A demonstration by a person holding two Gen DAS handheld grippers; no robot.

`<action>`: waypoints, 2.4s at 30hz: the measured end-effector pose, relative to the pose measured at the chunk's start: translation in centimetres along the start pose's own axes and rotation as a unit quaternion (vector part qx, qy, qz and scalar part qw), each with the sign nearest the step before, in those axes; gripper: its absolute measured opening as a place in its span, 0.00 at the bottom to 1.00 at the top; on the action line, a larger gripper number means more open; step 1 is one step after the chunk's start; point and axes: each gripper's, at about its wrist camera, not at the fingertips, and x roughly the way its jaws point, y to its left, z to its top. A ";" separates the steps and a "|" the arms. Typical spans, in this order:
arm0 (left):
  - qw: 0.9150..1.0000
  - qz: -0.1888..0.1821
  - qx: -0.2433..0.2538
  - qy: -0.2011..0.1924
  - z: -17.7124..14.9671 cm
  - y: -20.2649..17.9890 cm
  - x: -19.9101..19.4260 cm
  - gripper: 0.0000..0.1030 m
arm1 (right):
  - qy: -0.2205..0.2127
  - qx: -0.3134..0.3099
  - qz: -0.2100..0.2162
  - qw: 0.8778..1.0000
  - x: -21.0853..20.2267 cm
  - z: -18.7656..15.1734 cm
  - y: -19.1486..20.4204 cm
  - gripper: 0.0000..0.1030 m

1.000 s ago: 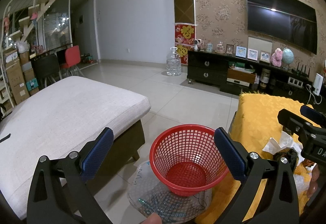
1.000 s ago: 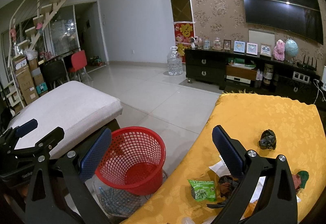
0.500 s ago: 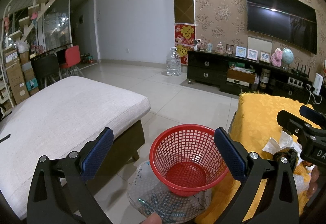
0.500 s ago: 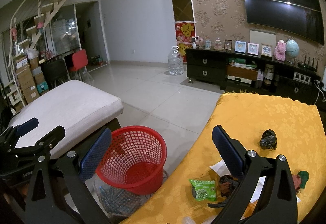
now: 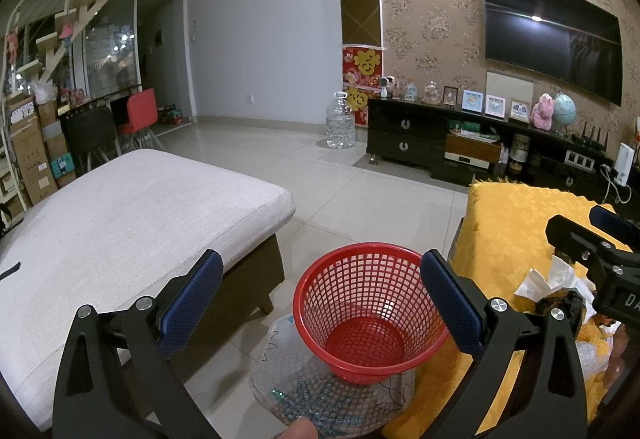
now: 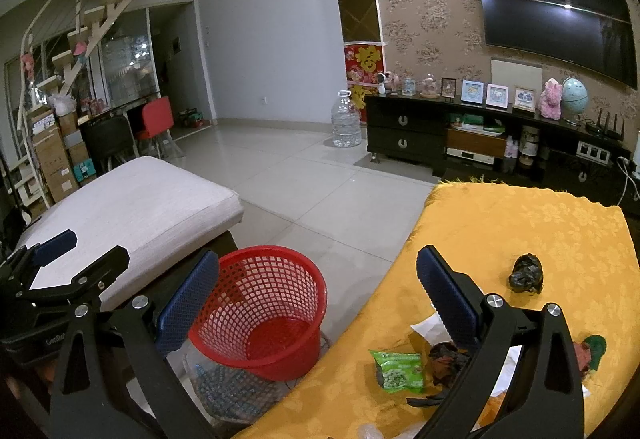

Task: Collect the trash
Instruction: 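Reach over the table and grasp the clear plastic bag with the left tool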

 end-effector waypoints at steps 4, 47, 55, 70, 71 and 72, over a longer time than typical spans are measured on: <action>1.000 0.000 0.001 0.000 0.0 0.0 0.0 0.93 | 0.000 0.002 -0.005 1.000 -0.1 -0.1 -0.3 0.93; 0.954 -0.234 0.159 0.100 -7.1 -18.3 -1.0 0.93 | 0.004 0.179 -0.207 0.962 -11.4 -4.4 -20.8 0.94; 0.927 -0.273 0.207 0.155 -10.5 -24.3 2.0 0.93 | 0.005 0.190 -0.207 0.960 -12.3 -4.8 -21.7 0.94; 0.898 -0.334 0.165 0.236 -12.3 -24.6 4.6 0.50 | 0.017 0.201 -0.211 0.956 -11.9 -5.3 -22.3 0.94; 0.898 -0.336 0.167 0.231 -12.1 -24.5 4.4 0.49 | 0.018 0.202 -0.212 0.956 -11.9 -5.3 -22.4 0.94; 0.899 -0.337 0.167 0.224 -11.8 -24.3 4.0 0.49 | 0.018 0.202 -0.213 0.956 -11.9 -5.4 -22.4 0.94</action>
